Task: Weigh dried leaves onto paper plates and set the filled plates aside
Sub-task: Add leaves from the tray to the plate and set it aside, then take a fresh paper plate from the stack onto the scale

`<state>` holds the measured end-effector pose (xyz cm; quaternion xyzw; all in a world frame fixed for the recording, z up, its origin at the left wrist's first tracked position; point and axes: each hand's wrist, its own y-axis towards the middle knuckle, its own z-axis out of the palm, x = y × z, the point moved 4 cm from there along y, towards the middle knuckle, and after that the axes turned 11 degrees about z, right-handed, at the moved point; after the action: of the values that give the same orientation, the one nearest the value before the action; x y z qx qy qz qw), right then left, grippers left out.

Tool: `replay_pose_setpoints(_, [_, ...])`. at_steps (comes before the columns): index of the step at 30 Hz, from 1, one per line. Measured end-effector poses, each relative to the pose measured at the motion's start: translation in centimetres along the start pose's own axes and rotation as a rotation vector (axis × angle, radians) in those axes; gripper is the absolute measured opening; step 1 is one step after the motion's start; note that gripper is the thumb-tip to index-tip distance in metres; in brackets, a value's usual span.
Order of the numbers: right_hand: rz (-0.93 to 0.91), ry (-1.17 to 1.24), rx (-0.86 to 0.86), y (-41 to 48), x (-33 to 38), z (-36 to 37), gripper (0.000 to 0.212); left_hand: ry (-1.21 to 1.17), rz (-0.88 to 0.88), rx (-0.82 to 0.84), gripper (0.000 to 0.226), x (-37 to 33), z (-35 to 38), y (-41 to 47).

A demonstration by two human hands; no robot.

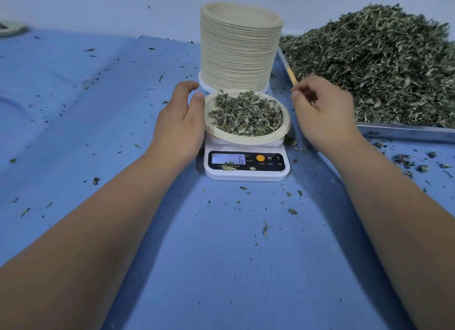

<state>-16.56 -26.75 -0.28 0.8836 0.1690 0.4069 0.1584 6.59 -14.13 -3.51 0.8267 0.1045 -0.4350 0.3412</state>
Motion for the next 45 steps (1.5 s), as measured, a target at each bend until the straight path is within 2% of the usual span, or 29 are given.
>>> replay_pose_setpoints(12, [0.013,-0.111,-0.025,0.3,-0.6,-0.3,0.018,0.002,0.011,0.036,0.036,-0.3,0.1,-0.2])
replay_pose_setpoints(16, [-0.085,-0.015,0.022,-0.7,0.9,-0.1,0.025,-0.004,-0.014,0.040,0.035,-0.2,0.2,-0.2])
replay_pose_setpoints(21, [-0.164,-0.122,0.035,-1.1,1.8,0.2,0.029,-0.023,-0.032,0.055,0.031,-0.1,0.2,-0.2])
replay_pose_setpoints(24, [-0.150,-0.247,-0.026,-1.0,1.8,-0.1,0.035,-0.081,-0.090,0.032,0.019,0.0,0.4,0.0])
replay_pose_setpoints(28, [-0.086,-0.283,0.050,-1.1,1.7,0.7,0.038,-0.182,-0.196,0.021,0.021,0.3,1.0,0.2])
replay_pose_setpoints(32, [-0.034,-0.214,0.071,-1.6,2.2,1.1,0.038,-0.251,-0.253,0.006,0.038,0.4,1.2,0.3])
replay_pose_setpoints(34, [-0.031,-0.183,0.087,-2.0,2.9,1.2,0.035,-0.344,-0.352,-0.009,0.044,0.3,1.3,0.1])
replay_pose_setpoints(36, [-0.046,-0.164,0.115,-2.5,3.9,1.4,0.030,-0.440,-0.457,-0.061,0.043,0.0,1.0,0.1])
replay_pose_setpoints(39, [-0.071,-0.158,0.180,-3.5,5.6,2.0,0.027,-0.561,-0.481,-0.215,0.018,-0.3,-0.5,0.6])
replay_pose_setpoints(40, [-0.076,-0.139,0.193,-3.9,6.1,2.1,0.027,-0.580,-0.482,-0.264,0.015,-0.2,-1.2,0.8])
replay_pose_setpoints(43, [-0.096,-0.101,0.245,-5.2,8.0,3.0,0.027,-0.608,-0.544,-0.390,0.033,1.0,-3.5,0.8])
replay_pose_setpoints(45, [-0.113,-0.088,0.297,-6.0,9.6,4.3,0.025,-0.617,-0.568,-0.448,0.034,1.9,-5.4,0.7])
